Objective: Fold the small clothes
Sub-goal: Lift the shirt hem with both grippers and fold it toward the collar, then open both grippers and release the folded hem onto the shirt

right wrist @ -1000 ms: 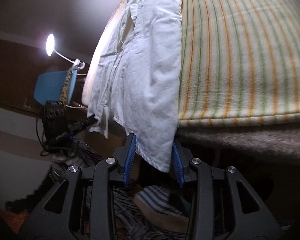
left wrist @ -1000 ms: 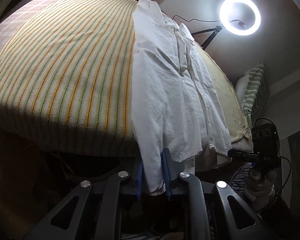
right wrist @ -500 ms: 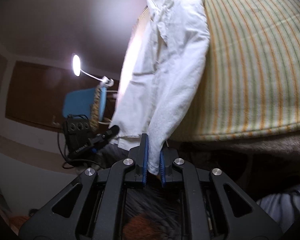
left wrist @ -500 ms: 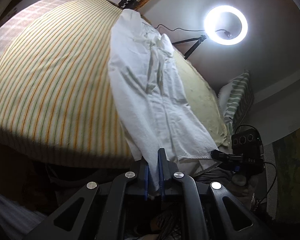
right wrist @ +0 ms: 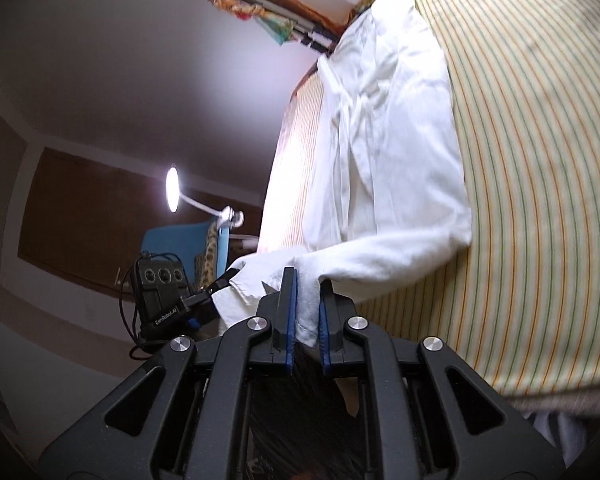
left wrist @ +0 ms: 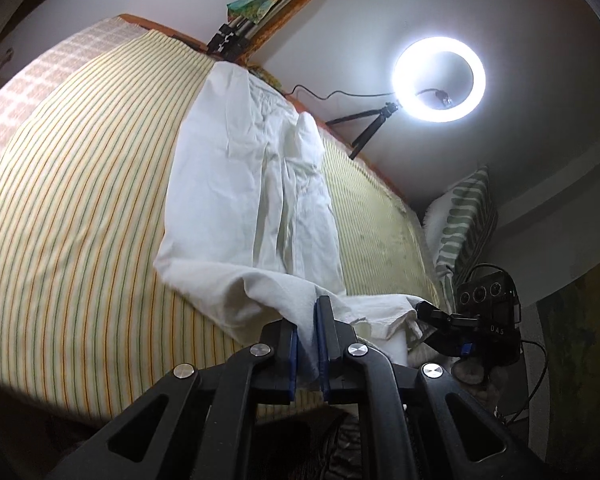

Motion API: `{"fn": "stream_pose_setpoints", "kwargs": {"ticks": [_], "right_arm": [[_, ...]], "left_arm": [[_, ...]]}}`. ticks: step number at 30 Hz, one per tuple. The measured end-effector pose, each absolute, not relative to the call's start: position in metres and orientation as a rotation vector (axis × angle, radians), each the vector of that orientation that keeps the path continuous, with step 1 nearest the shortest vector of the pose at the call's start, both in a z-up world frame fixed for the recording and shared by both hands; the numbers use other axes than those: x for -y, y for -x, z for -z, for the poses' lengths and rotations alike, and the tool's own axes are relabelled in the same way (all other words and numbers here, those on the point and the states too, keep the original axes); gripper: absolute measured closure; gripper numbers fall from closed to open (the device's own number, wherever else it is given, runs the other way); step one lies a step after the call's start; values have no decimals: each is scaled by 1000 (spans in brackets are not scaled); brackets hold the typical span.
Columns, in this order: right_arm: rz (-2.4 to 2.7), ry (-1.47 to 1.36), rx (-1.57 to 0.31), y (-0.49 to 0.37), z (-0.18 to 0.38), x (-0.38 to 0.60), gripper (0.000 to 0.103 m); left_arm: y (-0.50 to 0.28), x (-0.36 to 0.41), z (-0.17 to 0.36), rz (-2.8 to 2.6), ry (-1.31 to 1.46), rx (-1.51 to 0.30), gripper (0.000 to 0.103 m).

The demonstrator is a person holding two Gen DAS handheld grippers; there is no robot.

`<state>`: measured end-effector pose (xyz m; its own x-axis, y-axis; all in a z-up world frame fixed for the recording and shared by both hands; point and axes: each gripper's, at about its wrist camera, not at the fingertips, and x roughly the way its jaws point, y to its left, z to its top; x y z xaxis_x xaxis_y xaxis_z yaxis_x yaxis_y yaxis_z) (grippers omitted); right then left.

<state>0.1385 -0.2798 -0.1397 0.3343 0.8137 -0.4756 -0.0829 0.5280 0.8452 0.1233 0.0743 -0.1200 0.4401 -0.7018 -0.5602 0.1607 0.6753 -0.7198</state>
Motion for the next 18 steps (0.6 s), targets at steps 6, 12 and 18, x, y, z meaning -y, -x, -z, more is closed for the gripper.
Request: {"fn": "stream_pose_setpoints", "kwargs": {"ticks": [6, 12, 18], "right_arm": [[-609, -861, -1082, -185, 144, 288, 92], [-540, -843, -1121, -231, 160, 287, 92], [-494, -870, -1173, -259, 188, 293, 89]], "left_arm": [[-172, -76, 122, 516, 642, -966, 98], [-207, -71, 137, 456, 606, -981, 98], [-230, -72, 158, 423, 632, -1005, 95]]}}
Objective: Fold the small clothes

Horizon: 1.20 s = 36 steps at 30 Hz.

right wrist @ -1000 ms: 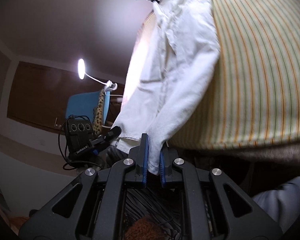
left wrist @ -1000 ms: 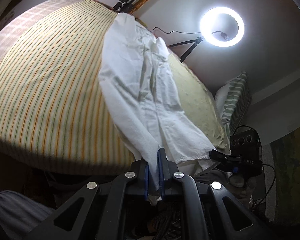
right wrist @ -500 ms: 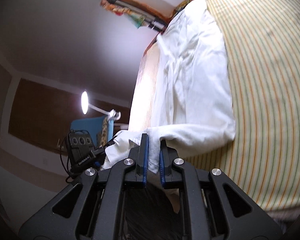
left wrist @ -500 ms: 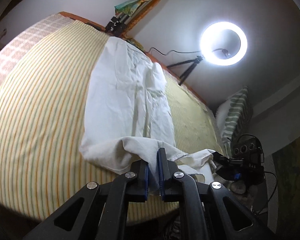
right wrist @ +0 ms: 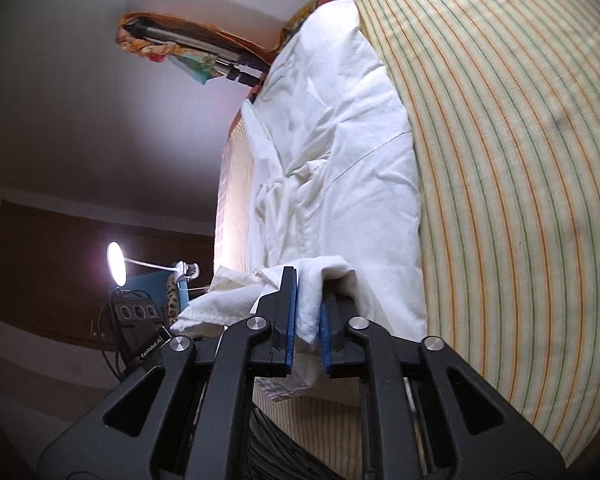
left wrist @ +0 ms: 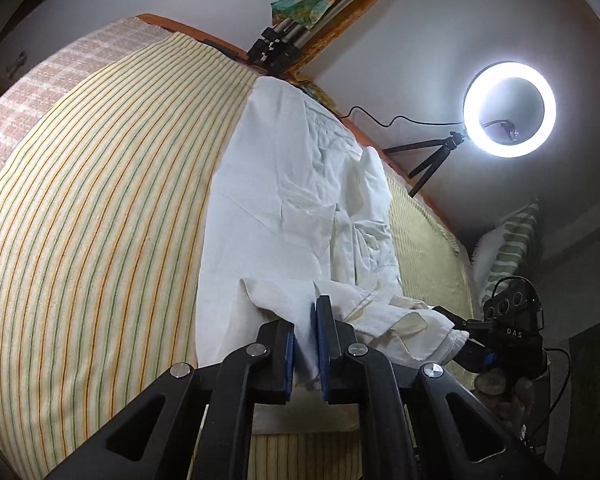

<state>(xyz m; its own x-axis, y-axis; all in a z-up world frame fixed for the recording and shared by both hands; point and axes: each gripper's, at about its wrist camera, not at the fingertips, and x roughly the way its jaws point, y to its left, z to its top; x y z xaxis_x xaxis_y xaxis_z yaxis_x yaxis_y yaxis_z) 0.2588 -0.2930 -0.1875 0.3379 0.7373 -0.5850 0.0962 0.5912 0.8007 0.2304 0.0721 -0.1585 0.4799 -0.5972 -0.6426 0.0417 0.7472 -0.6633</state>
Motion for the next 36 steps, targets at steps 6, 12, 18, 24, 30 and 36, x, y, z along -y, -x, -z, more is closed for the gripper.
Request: {"fn": "stream_pose_setpoints", "kwargs": {"ticks": [6, 12, 18, 24, 30, 36], "right_arm": [[-504, -962, -1172, -274, 195, 318, 56], [-501, -777, -1075, -255, 163, 331, 53], [-502, -496, -1147, -238, 166, 300, 53], [-519, -419, -1207, -235, 189, 283, 59], [-526, -411, -1202, -237, 187, 281, 88], [-502, -357, -1213, -240, 193, 281, 93]], "left_arm": [[-235, -74, 148, 440, 615, -945, 62], [-230, -99, 131, 410, 629, -855, 42], [-223, -98, 162, 388, 575, -932, 49], [-224, -83, 183, 419, 555, -1005, 63], [-228, -74, 181, 416, 485, -1011, 99], [-229, -80, 183, 342, 430, -1003, 103]]}}
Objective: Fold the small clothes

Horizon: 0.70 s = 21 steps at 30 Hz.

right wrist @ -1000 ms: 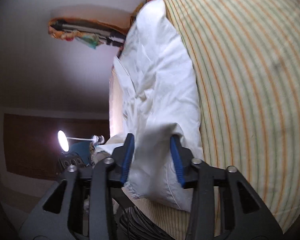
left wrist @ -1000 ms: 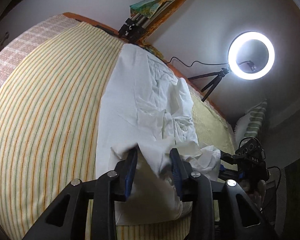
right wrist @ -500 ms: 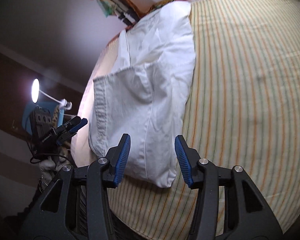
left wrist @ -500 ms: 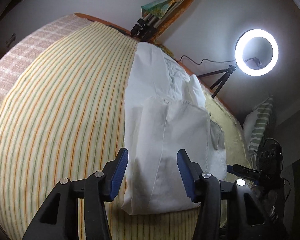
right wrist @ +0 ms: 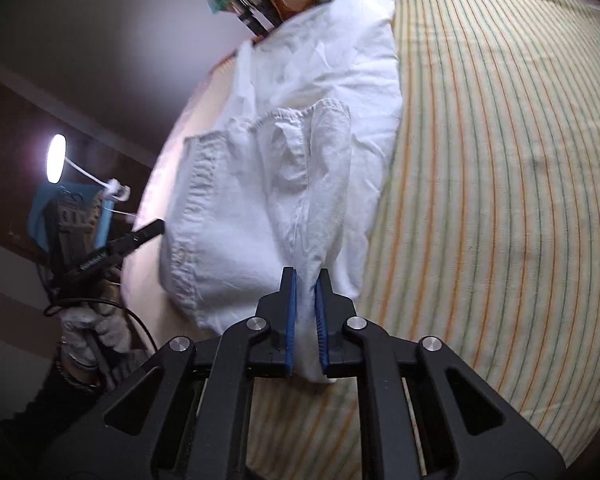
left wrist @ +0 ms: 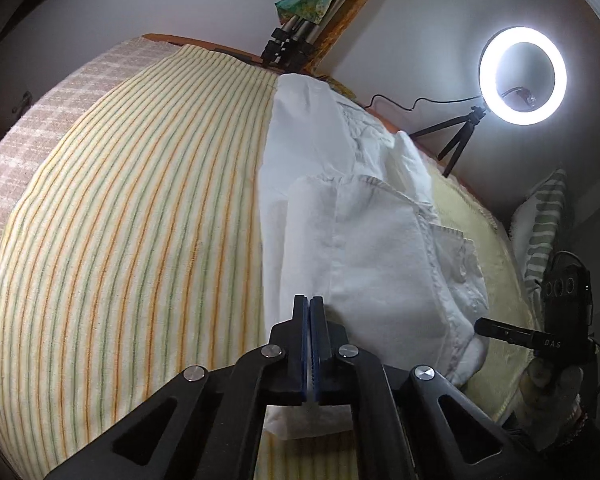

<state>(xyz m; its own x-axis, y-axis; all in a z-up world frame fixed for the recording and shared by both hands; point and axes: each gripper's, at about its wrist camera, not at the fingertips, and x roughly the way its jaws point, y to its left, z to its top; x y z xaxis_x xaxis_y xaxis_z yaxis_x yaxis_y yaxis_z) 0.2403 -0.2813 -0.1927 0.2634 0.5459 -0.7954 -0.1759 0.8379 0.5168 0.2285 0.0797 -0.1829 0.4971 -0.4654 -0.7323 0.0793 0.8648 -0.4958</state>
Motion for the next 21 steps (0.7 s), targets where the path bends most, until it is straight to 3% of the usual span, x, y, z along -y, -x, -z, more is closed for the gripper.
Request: {"fn": "stream_pose_setpoints", "kwargs": {"ticks": [5, 14, 21], "right_arm": [[-513, -340, -1200, -243, 186, 280, 88], [-532, -92, -1027, -238, 142, 234, 88], [-561, -21, -1046, -259, 157, 204, 88]], "left_arm": [[-229, -92, 189, 326, 461, -1015, 103], [-218, -54, 140, 507, 343, -909, 77], [-236, -10, 150, 516, 164, -933, 77]]}}
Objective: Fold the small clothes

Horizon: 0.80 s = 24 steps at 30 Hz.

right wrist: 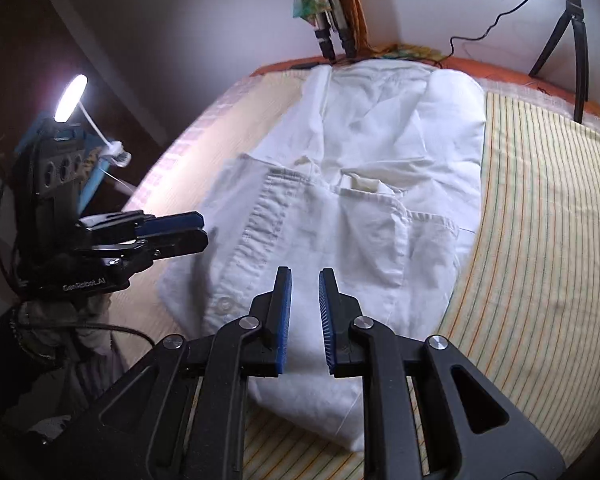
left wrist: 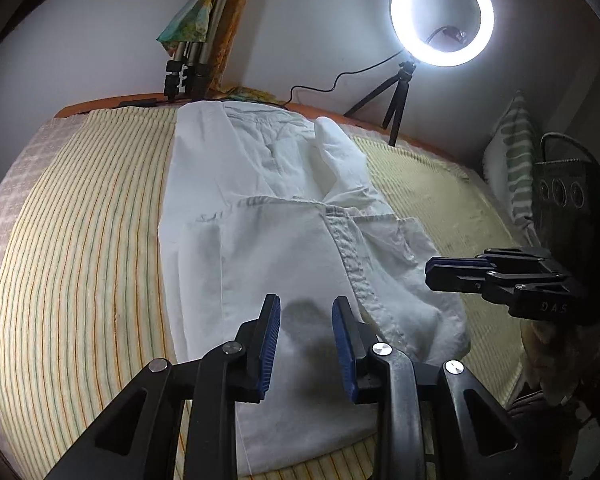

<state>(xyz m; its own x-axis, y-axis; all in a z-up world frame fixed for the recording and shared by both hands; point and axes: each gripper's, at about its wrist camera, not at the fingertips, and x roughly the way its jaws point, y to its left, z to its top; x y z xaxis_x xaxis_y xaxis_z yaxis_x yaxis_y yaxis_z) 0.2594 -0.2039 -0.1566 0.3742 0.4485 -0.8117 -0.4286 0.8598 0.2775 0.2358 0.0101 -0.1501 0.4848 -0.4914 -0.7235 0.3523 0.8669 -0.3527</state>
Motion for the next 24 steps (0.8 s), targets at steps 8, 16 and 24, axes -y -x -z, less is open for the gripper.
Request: {"fn": "stream_pose_setpoints", "kwargs": {"ticks": [8, 16, 24], "right_arm": [[-356, -28, -1070, -292, 192, 232, 95], [-479, -67, -1022, -262, 161, 234, 92], [-541, -15, -1039, -251, 166, 211, 92]], "left_arm": [[-266, -16, 186, 348, 53, -921, 81], [-231, -27, 146, 502, 130, -867, 80], [-227, 20, 173, 580, -43, -933, 79]]}}
